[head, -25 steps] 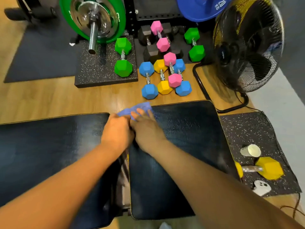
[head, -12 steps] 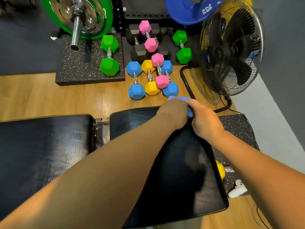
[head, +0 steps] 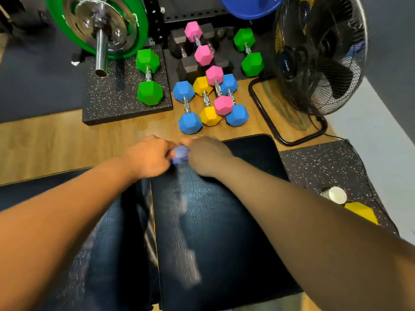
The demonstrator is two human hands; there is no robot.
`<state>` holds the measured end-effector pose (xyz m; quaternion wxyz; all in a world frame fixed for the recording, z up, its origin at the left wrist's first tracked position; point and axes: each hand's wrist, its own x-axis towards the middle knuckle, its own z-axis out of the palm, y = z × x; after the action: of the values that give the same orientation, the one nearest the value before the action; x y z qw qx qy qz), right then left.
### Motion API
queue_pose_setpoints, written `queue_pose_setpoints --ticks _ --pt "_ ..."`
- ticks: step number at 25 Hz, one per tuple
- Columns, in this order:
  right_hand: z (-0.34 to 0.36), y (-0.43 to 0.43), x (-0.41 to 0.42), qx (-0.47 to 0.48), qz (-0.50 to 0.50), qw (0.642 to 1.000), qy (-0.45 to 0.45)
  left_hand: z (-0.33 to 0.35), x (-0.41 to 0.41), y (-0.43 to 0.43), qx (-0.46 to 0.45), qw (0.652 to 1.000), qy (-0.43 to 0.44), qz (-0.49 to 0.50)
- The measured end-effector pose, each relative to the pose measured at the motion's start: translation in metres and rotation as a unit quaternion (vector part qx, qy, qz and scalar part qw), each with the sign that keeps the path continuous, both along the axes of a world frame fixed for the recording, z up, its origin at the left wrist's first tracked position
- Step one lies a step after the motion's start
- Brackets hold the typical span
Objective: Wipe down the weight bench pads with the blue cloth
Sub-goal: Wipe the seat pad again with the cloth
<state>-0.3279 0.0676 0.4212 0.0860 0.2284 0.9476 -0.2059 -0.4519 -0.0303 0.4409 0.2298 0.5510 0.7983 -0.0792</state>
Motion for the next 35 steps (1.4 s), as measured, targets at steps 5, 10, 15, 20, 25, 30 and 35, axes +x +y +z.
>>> queue_pose_setpoints --ticks 5,10,15,20,25,30,35 --pt "-0.007 0.060 0.079 0.063 -0.137 0.989 0.011 -0.015 0.079 0.090 0.078 0.994 0.006 -0.077" --pt "-0.022 0.065 0.148 -0.090 -0.367 0.922 0.087 -0.029 0.142 0.132 0.131 0.979 -0.001 -0.158" --pt "-0.036 -0.008 0.235 -0.265 -0.468 0.822 0.188 -0.020 0.214 0.094 0.103 0.937 0.017 -0.333" --pt "-0.030 -0.092 0.297 -0.267 -0.593 0.735 0.189 -0.005 0.295 0.040 0.025 0.889 0.054 -0.455" --pt "-0.029 -0.165 0.281 -0.212 -0.652 0.664 0.299 -0.016 0.301 0.005 0.013 0.867 0.022 -0.497" --pt "-0.036 -0.226 0.202 -0.155 -0.746 0.557 0.331 0.013 0.251 -0.070 0.036 0.871 -0.025 -0.489" --pt "-0.032 -0.320 0.155 0.014 -0.559 0.810 0.174 -0.031 0.141 -0.187 0.164 0.885 0.016 -0.435"
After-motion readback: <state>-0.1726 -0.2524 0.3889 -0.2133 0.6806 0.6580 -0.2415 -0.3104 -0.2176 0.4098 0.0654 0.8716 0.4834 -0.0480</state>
